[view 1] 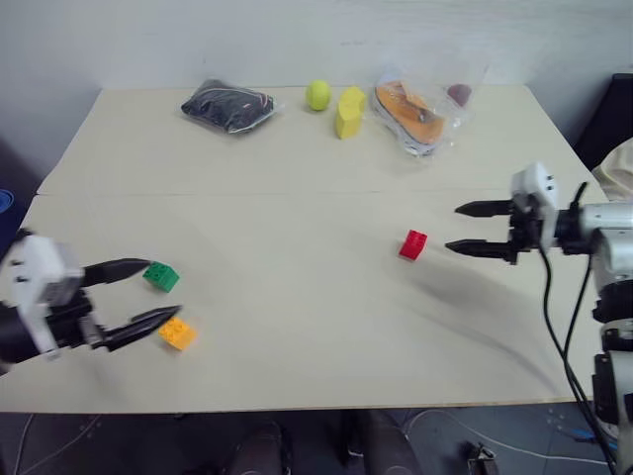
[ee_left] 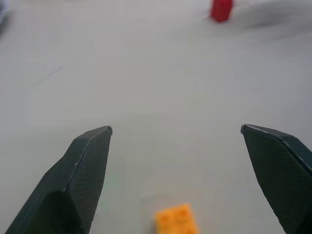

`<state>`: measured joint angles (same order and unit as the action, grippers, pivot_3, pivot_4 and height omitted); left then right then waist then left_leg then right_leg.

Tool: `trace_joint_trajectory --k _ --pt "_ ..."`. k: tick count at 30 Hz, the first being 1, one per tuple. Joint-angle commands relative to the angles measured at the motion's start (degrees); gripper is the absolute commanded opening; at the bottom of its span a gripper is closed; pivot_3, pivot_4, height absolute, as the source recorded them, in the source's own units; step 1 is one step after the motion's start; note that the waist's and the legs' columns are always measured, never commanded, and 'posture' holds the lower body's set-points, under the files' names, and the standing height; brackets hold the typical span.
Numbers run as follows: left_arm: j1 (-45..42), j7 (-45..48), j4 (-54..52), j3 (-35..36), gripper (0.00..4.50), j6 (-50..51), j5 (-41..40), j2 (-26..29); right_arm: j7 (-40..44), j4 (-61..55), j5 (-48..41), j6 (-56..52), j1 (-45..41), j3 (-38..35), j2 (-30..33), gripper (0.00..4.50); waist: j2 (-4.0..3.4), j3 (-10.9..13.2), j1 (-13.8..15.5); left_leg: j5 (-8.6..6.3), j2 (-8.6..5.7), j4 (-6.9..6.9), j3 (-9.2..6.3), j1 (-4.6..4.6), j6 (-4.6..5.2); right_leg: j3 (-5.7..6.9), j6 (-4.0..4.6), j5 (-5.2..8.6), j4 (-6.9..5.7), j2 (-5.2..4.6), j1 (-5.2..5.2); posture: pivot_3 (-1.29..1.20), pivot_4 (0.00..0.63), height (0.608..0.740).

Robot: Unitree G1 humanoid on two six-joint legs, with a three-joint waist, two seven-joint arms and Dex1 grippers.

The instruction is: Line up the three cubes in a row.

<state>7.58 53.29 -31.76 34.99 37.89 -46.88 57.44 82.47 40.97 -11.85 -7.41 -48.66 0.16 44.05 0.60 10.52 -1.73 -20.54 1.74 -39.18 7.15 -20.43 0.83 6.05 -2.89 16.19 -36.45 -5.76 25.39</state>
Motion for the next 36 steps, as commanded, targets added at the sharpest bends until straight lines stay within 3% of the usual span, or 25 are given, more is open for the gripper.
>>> trace_joint_trajectory --k 1,4,11,14,19,21,22,25,28,32,36 --pt "-7.7 -1.0 -1.9 -5.7 4.47 2.3 -3.9 1.9 -1.6 2.9 1.8 2.3 -2.4 0.6 -1.0 4.50 -0.01 0.0 0.0 0.02 0.00 0.00 0.01 0.00 -0.02 -0.01 0.00 0.00 -0.02 0.02 0.00 0.00 0.150 0.740" --pt "-16.8 -1.3 -1.4 -11.8 4.47 5.3 -7.5 2.3 -1.4 5.9 2.8 3.4 -3.2 1.8 -3.4 4.50 -0.01 0.0 0.0 0.11 0.02 -0.01 0.01 0.00 -0.07 0.00 0.00 0.00 -0.03 0.12 0.00 0.00 0.150 0.740" --pt "-25.2 -0.6 0.0 -19.3 4.47 5.7 -6.0 1.1 -6.0 11.8 5.7 5.8 -4.2 2.8 -7.7 4.50 -0.01 0.0 0.0 0.18 0.04 -0.02 0.00 0.00 -0.15 -0.03 0.00 0.00 -0.29 0.24 0.00 0.00 0.150 0.740" --pt "-26.2 -0.3 0.2 -20.3 4.50 5.5 -5.5 1.2 -7.5 14.0 6.4 6.7 -4.5 2.6 -8.6 3.90 -0.01 0.0 0.0 0.21 0.03 -0.04 0.00 0.00 -0.16 -0.04 0.00 0.00 -0.31 0.24 -0.01 0.00 0.150 0.740" --pt "-26.3 0.6 0.9 -20.7 4.50 5.0 -4.6 1.3 -8.0 15.5 6.8 9.5 -4.4 2.3 -9.3 2.15 -0.01 0.0 0.0 0.21 0.03 -0.04 -0.02 -0.01 -0.16 -0.04 0.00 0.00 -0.31 0.24 -0.01 0.00 0.150 0.740" --pt "-26.3 1.2 1.2 -21.1 4.50 4.3 -3.6 1.3 -6.8 14.7 6.1 10.1 -3.9 2.0 -9.4 1.56 -0.01 0.0 0.0 0.22 0.03 -0.04 -0.02 -0.01 -0.17 -0.03 0.00 0.00 -0.31 0.24 -0.01 0.00 0.150 0.740" --pt "-26.3 1.4 1.3 -21.2 4.50 4.1 -3.3 1.2 -5.8 13.9 5.7 10.1 -3.6 1.9 -9.4 1.49 -0.01 0.0 0.0 0.22 0.03 -0.04 -0.03 -0.01 -0.17 -0.03 0.00 0.00 -0.31 0.25 -0.01 0.00 0.150 0.740" --pt "-26.1 2.8 1.1 -22.1 4.50 4.0 -3.0 1.6 4.8 -0.8 1.1 8.9 2.3 3.4 -8.4 1.50 -0.01 0.0 0.1 0.23 0.05 -0.04 -0.06 -0.01 -0.17 -0.02 0.00 0.00 -0.31 0.27 -0.01 0.00 0.150 0.740" --pt "-23.8 5.9 -0.1 -24.2 4.50 1.7 0.5 2.9 8.5 -19.3 -2.4 3.8 10.5 5.3 -6.2 1.50 -0.01 0.0 0.2 0.22 0.06 -0.03 -0.11 -0.04 -0.18 0.01 0.00 0.00 -0.31 0.29 -0.01 0.00 0.150 0.740" --pt "-22.7 8.0 -0.8 -27.1 4.50 -1.3 3.8 2.3 6.7 -32.8 -2.9 1.8 18.6 7.4 -4.5 1.50 0.00 0.0 0.4 0.21 0.03 -0.05 -0.12 -0.03 -0.19 0.03 0.00 0.00 -0.29 0.26 -0.04 0.00 0.150 0.740" --pt "-24.4 8.0 -1.0 -29.2 4.50 -1.6 4.2 0.6 1.3 -33.5 1.0 4.3 21.8 9.5 -5.6 1.50 0.00 0.0 0.4 0.22 0.01 -0.11 -0.11 0.02 -0.19 0.00 0.00 0.00 -0.12 0.26 -0.07 0.00 0.150 0.740"
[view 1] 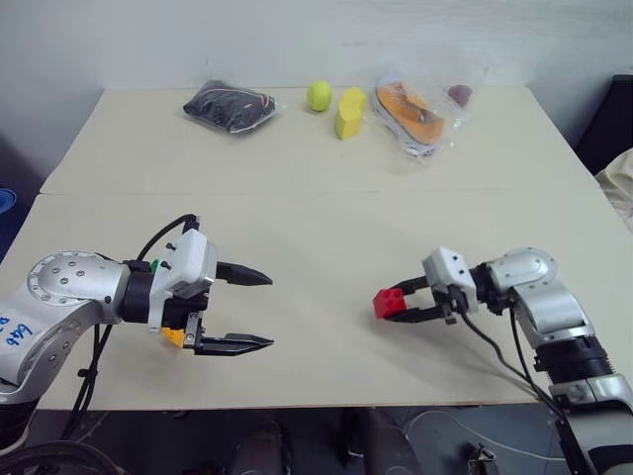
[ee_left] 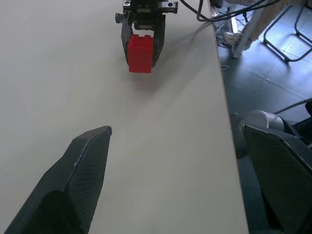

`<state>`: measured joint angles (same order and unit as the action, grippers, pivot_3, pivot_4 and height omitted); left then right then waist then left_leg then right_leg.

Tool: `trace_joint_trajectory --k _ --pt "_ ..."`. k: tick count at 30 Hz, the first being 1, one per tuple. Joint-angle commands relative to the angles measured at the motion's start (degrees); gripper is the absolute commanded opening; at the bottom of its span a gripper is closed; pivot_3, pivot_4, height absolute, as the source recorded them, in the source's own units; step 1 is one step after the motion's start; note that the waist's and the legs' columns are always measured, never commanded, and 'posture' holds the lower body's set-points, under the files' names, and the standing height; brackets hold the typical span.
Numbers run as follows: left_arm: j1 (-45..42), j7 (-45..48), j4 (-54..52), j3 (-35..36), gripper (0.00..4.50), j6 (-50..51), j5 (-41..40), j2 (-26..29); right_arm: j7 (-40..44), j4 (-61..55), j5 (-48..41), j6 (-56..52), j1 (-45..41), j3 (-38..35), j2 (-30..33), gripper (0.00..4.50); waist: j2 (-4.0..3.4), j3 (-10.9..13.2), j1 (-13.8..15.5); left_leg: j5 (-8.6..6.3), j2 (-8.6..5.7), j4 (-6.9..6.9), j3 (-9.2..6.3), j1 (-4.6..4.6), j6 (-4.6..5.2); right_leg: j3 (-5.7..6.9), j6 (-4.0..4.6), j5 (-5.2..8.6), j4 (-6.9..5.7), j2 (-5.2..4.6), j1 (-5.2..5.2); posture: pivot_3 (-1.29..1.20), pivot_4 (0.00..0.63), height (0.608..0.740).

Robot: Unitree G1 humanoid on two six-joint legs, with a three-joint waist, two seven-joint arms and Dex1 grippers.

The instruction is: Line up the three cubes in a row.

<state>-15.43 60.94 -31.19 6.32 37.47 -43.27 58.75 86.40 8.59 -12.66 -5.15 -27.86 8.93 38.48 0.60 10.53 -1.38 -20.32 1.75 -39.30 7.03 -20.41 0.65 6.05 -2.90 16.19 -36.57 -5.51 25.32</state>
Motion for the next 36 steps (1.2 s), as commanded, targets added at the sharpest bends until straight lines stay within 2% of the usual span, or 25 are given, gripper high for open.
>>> trace_joint_trajectory --k 1,8,14,17,20,23,27,29,34,36 --pt "-1.6 0.4 -1.6 -0.8 4.50 -1.3 0.7 -0.8 -3.0 -0.8 2.3 2.7 1.3 1.2 -0.2 1.50 0.00 0.0 0.0 0.00 0.00 0.00 0.00 0.00 0.00 0.00 0.00 0.00 -0.01 0.00 0.00 0.00 0.150 0.740" --pt "-1.6 0.8 -0.4 -0.6 4.50 -1.4 1.4 -1.1 -6.2 2.5 3.6 2.3 0.6 2.7 -1.2 1.50 0.00 0.0 -0.1 0.01 0.03 0.00 0.01 0.01 0.00 0.01 0.00 0.00 0.00 0.03 0.01 0.00 0.150 0.740" --pt "2.3 -0.7 -1.4 2.5 4.50 -0.8 1.1 -0.9 -6.2 0.7 2.1 0.0 0.9 2.5 -0.8 3.49 0.00 0.0 -0.1 0.02 0.03 0.00 0.00 0.01 0.01 0.00 0.00 0.00 0.00 0.02 0.00 0.00 0.150 0.740" --pt "6.3 -2.7 -1.7 6.2 4.50 -0.5 1.5 -1.0 -5.9 -1.1 1.4 -1.0 1.4 2.0 0.0 4.48 0.00 0.0 -0.1 0.02 0.04 0.00 -0.01 0.01 0.01 0.01 0.00 0.00 0.00 0.01 0.00 0.00 0.150 0.740" --pt "13.2 -6.1 -1.0 14.6 4.50 -0.2 3.0 -1.9 -4.9 -4.1 -1.3 -3.5 1.1 -0.1 1.8 4.48 0.00 0.0 -0.2 0.01 0.05 0.01 -0.02 0.00 0.02 0.01 0.00 0.00 0.02 0.00 0.02 0.00 0.150 0.740" --pt "21.9 -11.5 0.5 27.8 4.50 1.7 4.8 -5.8 -4.5 -8.3 -7.9 -11.9 -1.8 -4.4 4.0 4.48 -0.01 0.0 -0.3 0.01 0.05 0.04 0.00 0.01 0.03 -0.01 0.00 0.00 0.03 -0.01 0.02 0.00 0.150 0.740" --pt "30.7 -15.3 7.0 39.8 4.50 0.5 8.9 -10.9 -3.1 -14.9 -17.5 -22.8 -5.1 -8.4 7.2 4.48 0.00 0.0 -0.1 0.00 0.08 0.05 -0.08 0.01 0.03 0.05 0.01 0.01 0.06 -0.02 0.01 0.00 0.150 0.740" --pt "32.9 -16.4 9.5 40.9 4.50 -1.3 11.2 -12.1 -3.6 -16.8 -19.9 -25.4 -6.1 -9.3 7.7 4.48 0.04 0.0 -0.1 -0.01 0.09 0.09 -0.09 0.03 0.03 0.06 0.03 0.02 0.07 -0.03 0.01 0.00 0.150 0.740" --pt "32.0 -18.0 11.8 37.4 4.50 -2.9 13.2 -13.0 -6.2 -18.7 -21.9 -27.4 -7.2 -9.6 6.6 4.48 0.15 -0.1 1.2 -0.18 -0.02 0.09 -0.18 0.03 0.21 0.14 0.04 0.02 0.11 -0.29 -0.06 0.00 0.150 0.740" --pt "27.6 -19.8 14.1 33.3 4.50 -3.0 14.1 -12.7 -6.0 -19.3 -22.0 -27.3 -7.1 -9.2 6.7 4.48 0.14 -0.1 1.6 -0.24 -0.04 0.10 -0.18 0.02 0.22 0.14 0.04 0.02 0.12 -0.36 -0.05 0.00 0.150 0.740"
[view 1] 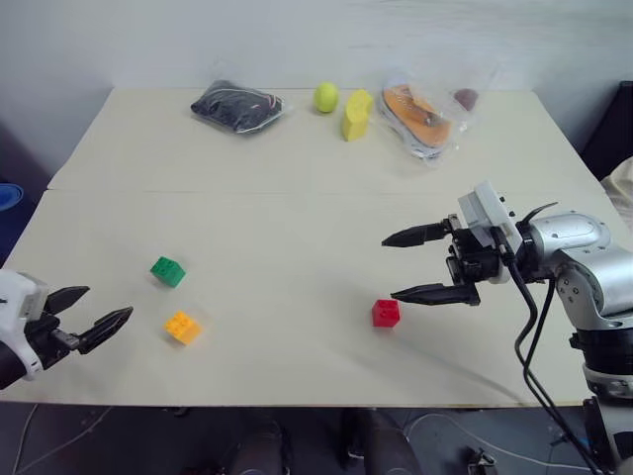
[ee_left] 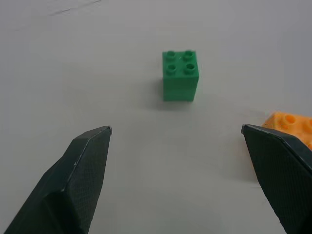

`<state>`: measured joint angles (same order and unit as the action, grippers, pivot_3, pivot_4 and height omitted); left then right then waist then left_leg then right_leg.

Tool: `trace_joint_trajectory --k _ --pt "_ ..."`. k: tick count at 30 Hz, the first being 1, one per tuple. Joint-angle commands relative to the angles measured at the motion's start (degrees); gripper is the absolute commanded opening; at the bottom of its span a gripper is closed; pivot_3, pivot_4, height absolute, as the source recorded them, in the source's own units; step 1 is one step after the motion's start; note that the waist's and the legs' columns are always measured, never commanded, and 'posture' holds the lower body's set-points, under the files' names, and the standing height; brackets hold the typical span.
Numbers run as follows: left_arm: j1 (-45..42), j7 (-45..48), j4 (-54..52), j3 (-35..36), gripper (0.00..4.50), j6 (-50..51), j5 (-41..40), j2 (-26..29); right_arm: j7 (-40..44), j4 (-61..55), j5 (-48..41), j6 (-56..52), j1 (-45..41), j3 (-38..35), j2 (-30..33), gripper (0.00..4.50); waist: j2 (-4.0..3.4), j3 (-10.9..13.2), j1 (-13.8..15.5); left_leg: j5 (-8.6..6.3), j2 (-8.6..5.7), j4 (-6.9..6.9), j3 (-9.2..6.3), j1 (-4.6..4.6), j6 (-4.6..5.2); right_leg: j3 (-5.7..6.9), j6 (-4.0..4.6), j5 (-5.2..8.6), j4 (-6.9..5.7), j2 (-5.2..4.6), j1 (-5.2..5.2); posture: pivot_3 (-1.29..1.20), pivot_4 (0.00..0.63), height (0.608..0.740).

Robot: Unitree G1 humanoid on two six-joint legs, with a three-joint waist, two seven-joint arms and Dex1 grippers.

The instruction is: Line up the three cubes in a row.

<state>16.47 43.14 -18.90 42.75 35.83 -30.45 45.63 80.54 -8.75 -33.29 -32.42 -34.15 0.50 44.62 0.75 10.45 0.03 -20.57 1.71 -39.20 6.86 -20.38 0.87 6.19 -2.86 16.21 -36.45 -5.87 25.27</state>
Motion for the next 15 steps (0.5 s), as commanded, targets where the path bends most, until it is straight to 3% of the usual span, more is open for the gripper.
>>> trace_joint_trajectory --k 1,9,14,15 --pt "-6.3 -2.6 3.0 -4.7 4.50 -1.3 1.6 0.5 -0.2 -2.1 -1.4 -0.1 -0.8 -0.7 0.5 4.48 0.00 0.0 0.4 0.00 -0.02 0.00 -0.01 0.00 0.01 0.01 0.00 0.00 0.00 -0.02 0.00 0.00 0.150 0.740" --pt "-21.0 -4.6 14.7 -18.5 4.50 -1.7 7.0 0.5 -1.8 -5.4 -2.0 0.1 0.0 -0.3 -0.1 4.48 0.01 0.0 -0.5 0.03 0.05 0.00 0.14 -0.04 -0.04 0.01 -0.02 -0.01 -0.10 0.15 0.05 0.00 0.150 0.740" --pt "-26.8 -5.2 22.1 -23.1 4.50 -1.3 9.3 0.6 -3.1 -7.0 -2.4 -0.1 0.6 0.0 -0.2 4.48 0.02 0.0 -0.4 0.06 0.06 0.00 0.19 -0.03 -0.06 -0.01 -0.02 -0.01 -0.26 0.21 0.07 0.00 0.150 0.740" --pt "-27.7 -4.6 23.5 -24.1 4.31 -0.4 9.3 0.8 -3.4 -7.3 -2.6 -0.2 0.7 0.0 -0.1 4.50 0.02 0.0 -0.3 0.06 0.06 -0.01 0.19 -0.03 -0.06 0.00 -0.02 -0.01 -0.26 0.21 0.07 0.00 0.150 0.740"
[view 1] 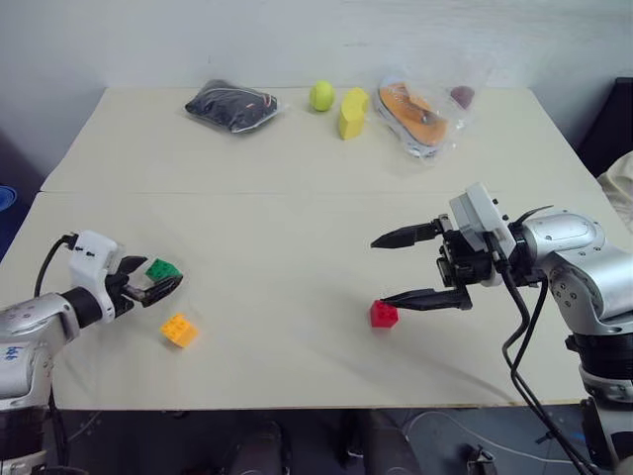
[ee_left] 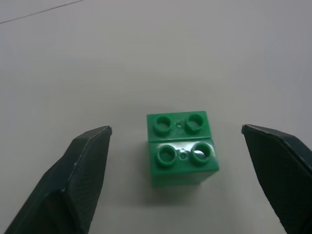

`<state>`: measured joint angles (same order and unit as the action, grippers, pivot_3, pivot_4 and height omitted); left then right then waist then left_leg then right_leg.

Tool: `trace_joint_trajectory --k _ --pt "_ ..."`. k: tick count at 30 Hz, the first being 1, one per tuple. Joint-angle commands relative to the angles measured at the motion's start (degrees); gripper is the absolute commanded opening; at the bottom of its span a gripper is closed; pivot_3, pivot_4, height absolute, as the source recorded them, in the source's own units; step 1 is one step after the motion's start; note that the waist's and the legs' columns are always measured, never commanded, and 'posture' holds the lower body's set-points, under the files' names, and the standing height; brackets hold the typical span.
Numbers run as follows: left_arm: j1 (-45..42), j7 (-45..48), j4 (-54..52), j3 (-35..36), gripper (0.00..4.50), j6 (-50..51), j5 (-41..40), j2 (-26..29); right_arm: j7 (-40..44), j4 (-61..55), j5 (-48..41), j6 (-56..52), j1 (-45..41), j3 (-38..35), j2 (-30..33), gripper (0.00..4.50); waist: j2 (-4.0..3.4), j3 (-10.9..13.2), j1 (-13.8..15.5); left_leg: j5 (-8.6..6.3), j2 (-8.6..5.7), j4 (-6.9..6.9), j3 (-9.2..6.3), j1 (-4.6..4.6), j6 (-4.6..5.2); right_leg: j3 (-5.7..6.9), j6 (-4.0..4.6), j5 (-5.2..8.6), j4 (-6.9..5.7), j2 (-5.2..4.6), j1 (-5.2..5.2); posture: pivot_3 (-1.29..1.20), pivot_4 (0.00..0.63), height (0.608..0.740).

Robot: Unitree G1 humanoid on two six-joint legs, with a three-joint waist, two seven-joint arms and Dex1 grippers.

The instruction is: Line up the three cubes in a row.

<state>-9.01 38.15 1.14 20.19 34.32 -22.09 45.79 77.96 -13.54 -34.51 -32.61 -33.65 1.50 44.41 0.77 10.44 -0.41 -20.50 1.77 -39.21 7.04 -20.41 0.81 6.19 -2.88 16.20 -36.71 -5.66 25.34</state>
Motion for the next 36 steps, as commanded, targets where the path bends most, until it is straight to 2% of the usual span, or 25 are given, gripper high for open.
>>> trace_joint_trajectory --k 1,2,8,10,13,15,17,23,29,32,36 --pt "-2.5 1.4 4.1 -2.6 4.09 1.2 1.3 1.1 -1.2 -2.6 -1.5 -0.1 0.4 -1.1 0.1 4.50 0.00 0.0 0.2 0.01 -0.02 0.00 0.01 0.00 0.01 0.00 0.00 0.00 0.00 0.00 0.00 0.00 0.150 0.740" --pt "-2.5 2.4 4.5 -3.4 3.90 1.1 1.5 1.6 -1.5 -2.8 -1.6 -0.2 0.5 -1.2 0.1 4.50 0.00 0.0 0.2 0.01 -0.02 -0.01 0.01 -0.01 0.02 0.00 0.00 0.00 0.00 0.00 0.00 0.00 0.150 0.740" --pt "-3.7 3.2 6.0 -3.2 1.97 -2.3 2.3 1.4 -3.0 -4.1 -2.3 -0.5 2.0 -1.1 0.2 4.50 0.02 0.0 0.2 0.01 -0.01 -0.01 0.01 -0.01 0.02 -0.01 0.00 0.00 -0.02 -0.02 0.00 0.00 0.150 0.740" --pt "-3.9 3.8 6.1 -3.4 1.50 -3.6 2.6 1.6 -3.5 -4.7 -2.5 -0.7 2.8 -1.2 0.3 4.50 0.02 0.0 0.2 0.01 -0.01 -0.01 0.01 0.00 0.01 -0.01 0.00 0.00 -0.01 -0.02 0.00 0.00 0.150 0.740" --pt "-3.6 5.2 5.8 -3.5 1.50 -5.3 3.0 2.4 -3.8 -5.4 -3.1 -1.1 3.6 -1.6 0.7 4.50 0.02 0.0 0.2 0.01 -0.01 -0.01 0.02 -0.01 0.01 -0.01 0.00 0.00 -0.02 -0.02 0.00 0.00 0.150 0.740" --pt "-2.9 11.4 1.9 -3.6 1.50 -8.7 1.1 4.0 -3.1 -5.4 -2.5 -0.8 4.6 -1.9 2.2 4.50 0.02 0.0 0.2 0.01 -0.01 -0.01 0.01 -0.01 0.01 -0.01 0.00 0.00 -0.02 -0.01 0.01 0.00 0.150 0.740" --pt "-2.6 21.9 -6.4 -3.5 1.50 -11.6 -4.5 6.2 -0.5 -5.2 -0.1 1.8 7.1 -1.8 5.4 4.50 0.03 0.0 0.2 0.01 0.00 -0.01 0.01 -0.03 0.01 0.01 0.00 0.00 0.02 -0.01 0.01 0.00 0.150 0.740" --pt "-13.5 27.1 -15.5 -17.2 1.50 -2.9 -4.9 8.3 0.9 -4.3 1.0 4.4 12.3 -3.9 9.8 4.50 0.05 0.0 1.2 0.03 -0.10 -0.09 0.00 0.03 0.07 -0.01 -0.08 -0.04 0.27 -0.05 -0.13 0.00 0.150 0.740" --pt "-21.1 21.3 -18.7 -35.3 1.50 -1.6 6.7 0.0 -2.1 -7.5 0.1 3.5 17.4 -6.8 10.4 4.50 0.06 0.0 1.2 0.04 -0.06 -0.09 0.08 0.08 0.05 -0.08 -0.08 -0.04 0.24 0.15 -0.18 0.00 0.150 0.740" --pt "-22.4 20.0 -16.7 -39.4 1.50 -1.4 9.5 -3.6 -3.1 -9.4 -0.4 3.1 19.7 -8.1 10.6 4.50 0.08 0.0 1.3 0.05 -0.03 -0.10 0.08 0.07 0.05 -0.09 -0.08 -0.04 0.23 0.20 -0.17 0.00 0.150 0.740" --pt "-22.8 21.0 -13.9 -42.7 1.50 -4.8 12.4 -5.7 -4.3 -10.9 -0.7 2.5 21.8 -9.5 10.7 4.50 0.07 0.0 1.4 0.05 -0.03 -0.13 0.06 0.09 0.06 -0.09 -0.08 -0.04 0.27 0.19 -0.19 0.00 0.150 0.740"
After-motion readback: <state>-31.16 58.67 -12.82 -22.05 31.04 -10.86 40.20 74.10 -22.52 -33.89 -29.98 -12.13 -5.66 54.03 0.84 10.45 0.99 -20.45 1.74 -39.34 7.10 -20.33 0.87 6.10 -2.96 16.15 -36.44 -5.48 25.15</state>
